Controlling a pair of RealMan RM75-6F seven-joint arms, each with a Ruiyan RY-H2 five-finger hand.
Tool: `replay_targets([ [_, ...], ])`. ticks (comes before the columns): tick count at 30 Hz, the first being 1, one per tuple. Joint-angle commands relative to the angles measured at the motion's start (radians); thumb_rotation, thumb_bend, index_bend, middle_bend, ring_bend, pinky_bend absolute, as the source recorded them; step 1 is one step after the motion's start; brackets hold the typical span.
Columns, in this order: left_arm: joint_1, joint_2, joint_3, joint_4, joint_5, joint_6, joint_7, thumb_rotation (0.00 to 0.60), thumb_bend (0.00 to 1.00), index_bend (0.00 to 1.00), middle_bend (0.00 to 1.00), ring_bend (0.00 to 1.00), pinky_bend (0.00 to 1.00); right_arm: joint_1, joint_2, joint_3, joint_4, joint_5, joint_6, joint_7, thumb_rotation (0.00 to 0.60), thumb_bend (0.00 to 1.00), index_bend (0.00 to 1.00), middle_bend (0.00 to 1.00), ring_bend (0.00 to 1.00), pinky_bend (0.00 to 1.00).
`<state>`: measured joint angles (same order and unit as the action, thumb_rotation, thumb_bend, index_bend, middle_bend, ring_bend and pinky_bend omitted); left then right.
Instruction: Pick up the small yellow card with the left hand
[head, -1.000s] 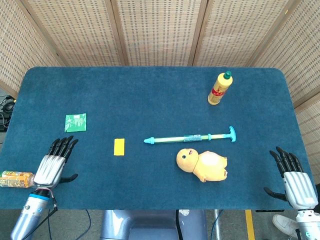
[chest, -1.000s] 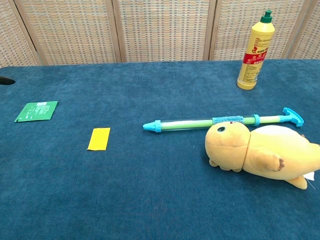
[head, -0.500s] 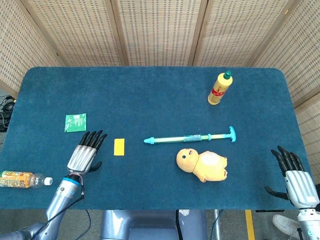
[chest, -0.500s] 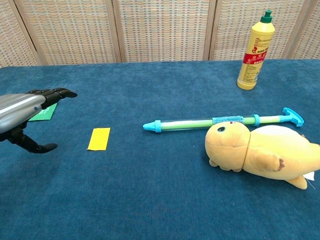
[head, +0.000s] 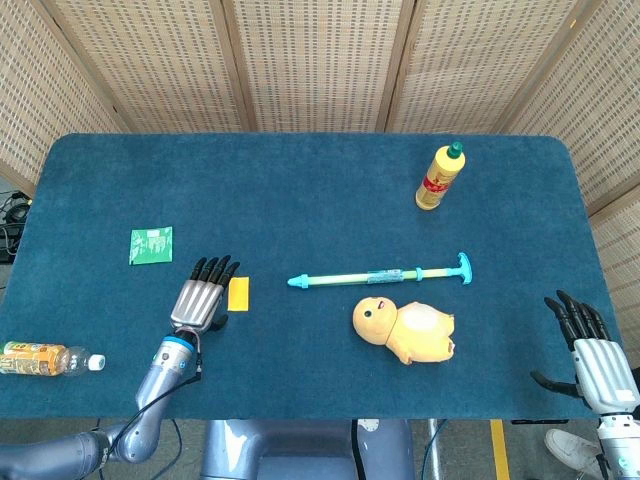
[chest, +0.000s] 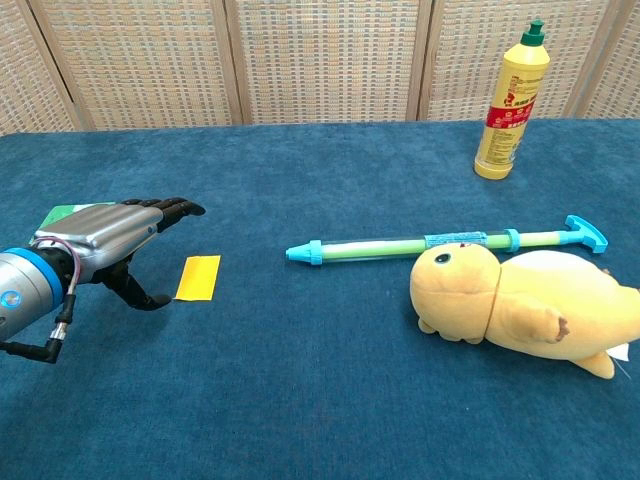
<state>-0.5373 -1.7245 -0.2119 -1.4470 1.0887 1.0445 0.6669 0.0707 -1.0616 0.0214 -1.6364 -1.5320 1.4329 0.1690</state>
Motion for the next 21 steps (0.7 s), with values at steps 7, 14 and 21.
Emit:
replay_targets([
  [7, -0.038, -0.039, 0.005, 0.034, -0.054, 0.0, 0.027, 0.6, 0.31, 0.0, 0.0, 0.0, 0.0, 0.002, 0.001, -0.003, 0.003, -0.005, -0.004, 0.007, 0.6, 0.0, 0.0, 0.0, 0.0, 0.0],
  [14, -0.067, -0.064, 0.006, 0.079, -0.087, -0.002, 0.043, 0.6, 0.31, 0.0, 0.0, 0.0, 0.0, 0.005, 0.004, -0.003, 0.005, -0.001, -0.012, 0.022, 0.6, 0.0, 0.0, 0.0, 0.0, 0.0],
  [21, -0.1, -0.099, 0.01, 0.123, -0.114, -0.007, 0.066, 0.6, 0.31, 0.0, 0.0, 0.0, 0.0, 0.007, 0.007, -0.002, 0.01, 0.003, -0.014, 0.041, 0.6, 0.0, 0.0, 0.0, 0.0, 0.0],
])
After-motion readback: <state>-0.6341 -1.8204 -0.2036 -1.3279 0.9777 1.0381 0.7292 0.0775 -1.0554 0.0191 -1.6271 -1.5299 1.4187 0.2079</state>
